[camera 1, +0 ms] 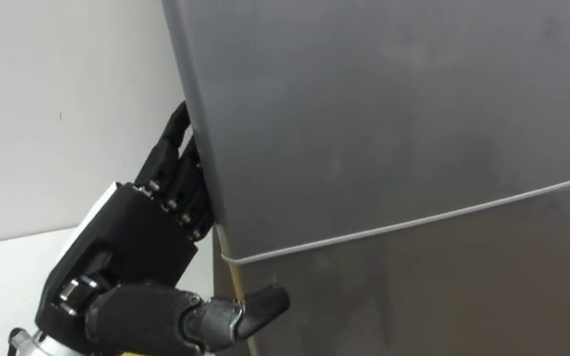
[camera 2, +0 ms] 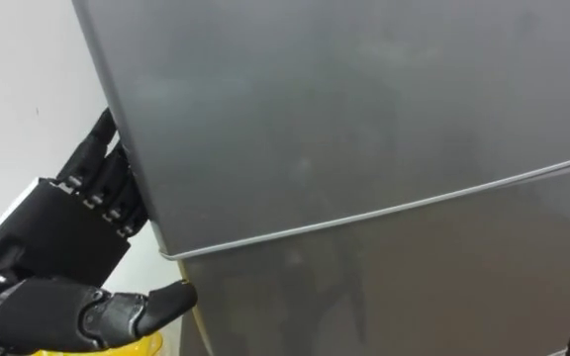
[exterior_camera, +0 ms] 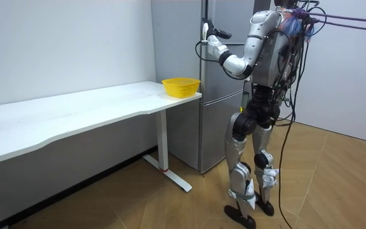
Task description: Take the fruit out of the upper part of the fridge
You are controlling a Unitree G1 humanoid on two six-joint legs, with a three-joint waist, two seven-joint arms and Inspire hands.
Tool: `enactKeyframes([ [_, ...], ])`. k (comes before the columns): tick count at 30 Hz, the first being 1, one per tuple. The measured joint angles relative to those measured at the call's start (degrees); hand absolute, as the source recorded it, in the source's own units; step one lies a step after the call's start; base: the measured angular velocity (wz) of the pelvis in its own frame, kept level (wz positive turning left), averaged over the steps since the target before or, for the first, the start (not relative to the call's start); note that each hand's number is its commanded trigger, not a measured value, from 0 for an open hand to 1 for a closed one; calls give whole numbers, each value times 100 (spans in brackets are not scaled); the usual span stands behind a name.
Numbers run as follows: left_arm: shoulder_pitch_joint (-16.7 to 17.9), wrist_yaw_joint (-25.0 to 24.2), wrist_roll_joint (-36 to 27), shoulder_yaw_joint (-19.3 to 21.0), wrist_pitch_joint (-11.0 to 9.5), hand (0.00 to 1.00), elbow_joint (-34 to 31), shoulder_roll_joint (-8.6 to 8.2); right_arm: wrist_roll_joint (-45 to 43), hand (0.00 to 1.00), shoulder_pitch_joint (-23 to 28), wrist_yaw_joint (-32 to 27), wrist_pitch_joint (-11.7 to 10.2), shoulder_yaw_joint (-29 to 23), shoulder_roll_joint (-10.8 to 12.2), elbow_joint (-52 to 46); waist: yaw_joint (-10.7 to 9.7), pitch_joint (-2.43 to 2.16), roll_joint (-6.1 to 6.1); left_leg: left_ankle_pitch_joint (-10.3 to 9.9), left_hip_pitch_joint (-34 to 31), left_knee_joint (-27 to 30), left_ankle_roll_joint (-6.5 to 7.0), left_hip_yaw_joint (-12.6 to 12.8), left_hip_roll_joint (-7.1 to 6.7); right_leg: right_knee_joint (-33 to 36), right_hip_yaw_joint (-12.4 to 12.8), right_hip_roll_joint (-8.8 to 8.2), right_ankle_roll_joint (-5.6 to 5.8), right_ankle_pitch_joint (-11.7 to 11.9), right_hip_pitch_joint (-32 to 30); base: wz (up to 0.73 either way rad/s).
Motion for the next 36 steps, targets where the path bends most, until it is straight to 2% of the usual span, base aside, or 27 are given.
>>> enactKeyframes([
  [1,0,72,-12,20,-15,100,57,-33,-5,0,-5,-9,3,1,0,2,-1,2,-3,0,-1,1,0,0,0,0,-5,-2,0,0,0,0],
  [3,0,152,-14,51,-59,86,93,-101,-22,0,-5,-21,3,2,-1,5,-1,6,-10,0,-3,1,0,1,-3,-4,-8,-4,1,0,-1,0],
  [4,0,158,-14,48,-86,67,92,-101,-27,0,-4,-25,3,3,0,21,2,11,-18,0,-5,1,0,1,-4,-5,-11,-4,1,0,-1,0],
  [6,0,157,-13,35,-104,36,92,-100,-54,0,-18,-28,4,3,-1,37,6,14,-24,0,-7,1,0,2,-4,-5,-12,-4,1,0,0,0],
  [7,2,106,-13,-33,-99,0,92,-95,-68,0,-20,-33,4,4,0,41,8,15,-25,0,-8,1,0,3,-5,-7,-11,-4,1,0,0,0],
  [12,2,54,-76,-115,-76,0,86,-96,-130,0,-19,-53,4,0,-1,29,-20,12,-23,0,-14,2,1,16,-2,-11,-5,-4,2,-1,-2,0],
  [15,7,-96,-58,-389,-22,0,81,-90,-136,0,-39,-59,3,0,0,28,-91,9,-20,1,-16,2,0,34,0,-10,6,-4,2,-1,-3,0],
  [20,28,-228,-68,-333,11,0,72,-83,-164,0,-52,-58,9,-17,-5,26,-112,-2,-32,4,-20,3,-1,84,6,-10,7,-2,2,-1,-16,0],
  [24,27,-318,-51,-330,76,0,72,-75,-237,0,-41,-27,12,-44,-4,16,-125,-48,-42,5,-19,3,1,107,9,-9,12,-1,3,0,-15,0],
  [25,25,-324,-58,-330,78,0,71,-60,-297,0,-33,-13,12,-40,-7,-9,-125,-60,-24,5,-26,3,1,113,11,-7,9,-4,4,1,-6,0],
  [30,17,-480,-138,-424,76,0,70,83,-348,0,-93,20,101,75,-21,-28,-128,-62,-32,9,-52,17,7,122,12,0,-10,-4,14,8,-5,3],
  [36,-31,-595,-135,-504,77,0,69,149,-399,0,-175,50,122,186,-44,-10,-153,-74,0,30,-58,18,43,161,2,-7,-2,-6,47,48,-34,1],
])
